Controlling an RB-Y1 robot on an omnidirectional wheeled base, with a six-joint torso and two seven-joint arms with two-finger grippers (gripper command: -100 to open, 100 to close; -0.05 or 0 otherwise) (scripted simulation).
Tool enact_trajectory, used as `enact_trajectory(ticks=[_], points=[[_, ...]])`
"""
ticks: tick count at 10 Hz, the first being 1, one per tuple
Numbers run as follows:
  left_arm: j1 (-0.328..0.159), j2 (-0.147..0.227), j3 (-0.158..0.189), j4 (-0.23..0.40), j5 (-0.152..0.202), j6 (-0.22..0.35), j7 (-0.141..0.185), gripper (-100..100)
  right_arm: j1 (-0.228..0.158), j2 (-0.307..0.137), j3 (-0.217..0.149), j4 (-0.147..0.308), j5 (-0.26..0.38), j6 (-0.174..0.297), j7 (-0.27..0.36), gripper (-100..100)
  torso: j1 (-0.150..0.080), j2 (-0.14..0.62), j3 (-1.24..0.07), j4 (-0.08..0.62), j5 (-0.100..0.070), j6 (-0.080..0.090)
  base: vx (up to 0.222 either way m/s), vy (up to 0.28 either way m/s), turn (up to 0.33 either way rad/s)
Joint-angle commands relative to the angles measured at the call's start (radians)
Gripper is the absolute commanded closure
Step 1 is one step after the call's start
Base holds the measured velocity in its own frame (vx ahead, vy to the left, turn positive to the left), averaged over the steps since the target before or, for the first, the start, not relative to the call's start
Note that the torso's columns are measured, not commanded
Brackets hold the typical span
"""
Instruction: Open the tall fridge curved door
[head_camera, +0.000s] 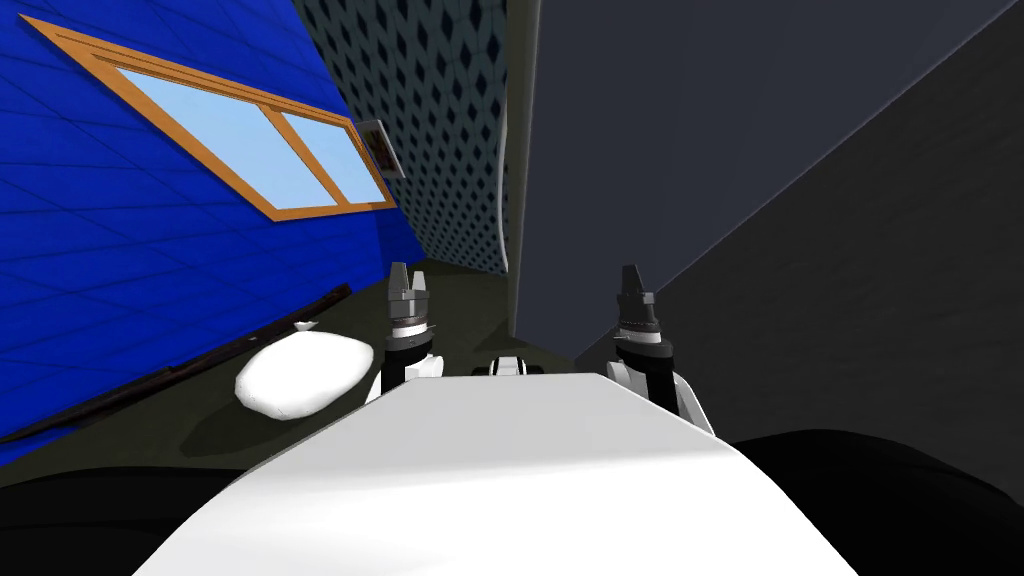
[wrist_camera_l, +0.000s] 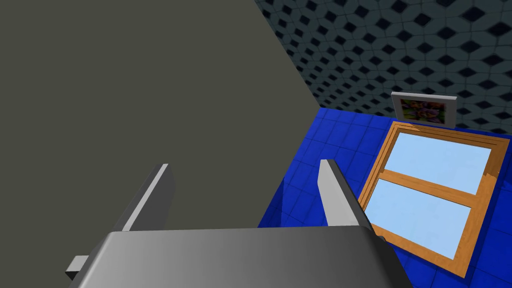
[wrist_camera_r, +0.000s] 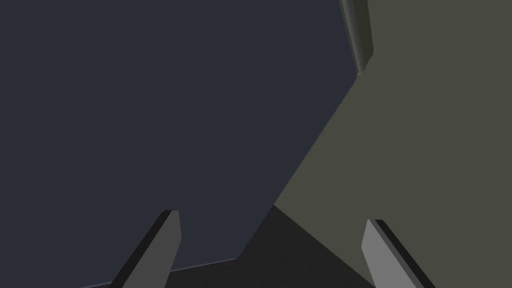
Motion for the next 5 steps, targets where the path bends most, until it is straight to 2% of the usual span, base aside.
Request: enact_trajectory(ticks=[1,2,4,5], points=[[0.000,0.000,0.000,0.000,0.000,0.000,0.000,0,0.025,-0.001,-0.024,-0.004,0.044,0.014,0.072,-100,-0.004,0.002,0.001,0.000,-0.001,0.000,0.115,0.125,-0.045],[0.000,0.000,0.000,0.000,0.000,0.000,0.000,0,0.025,-0.001,-0.024,-0.004,0.044,0.014,0.080,-100,-0.005,0.004,0.002,0.001,-0.001,0.000,0.095,0.107,-0.023],[0.000,0.000,0.000,0.000,0.000,0.000,0.000,0,0.057,-0.001,-0.059,-0.005,0.097,0.031,0.145,-100,-0.003,0.004,0.002,0.001,-0.001,0.000,0.136,0.161,-0.059],[0.000,0.000,0.000,0.000,0.000,0.000,0.000,0,0.057,-0.001,-0.059,-0.005,0.097,0.031,0.167,-100,0.001,0.001,0.001,0.000,0.000,0.000,0.129,0.158,-0.042]])
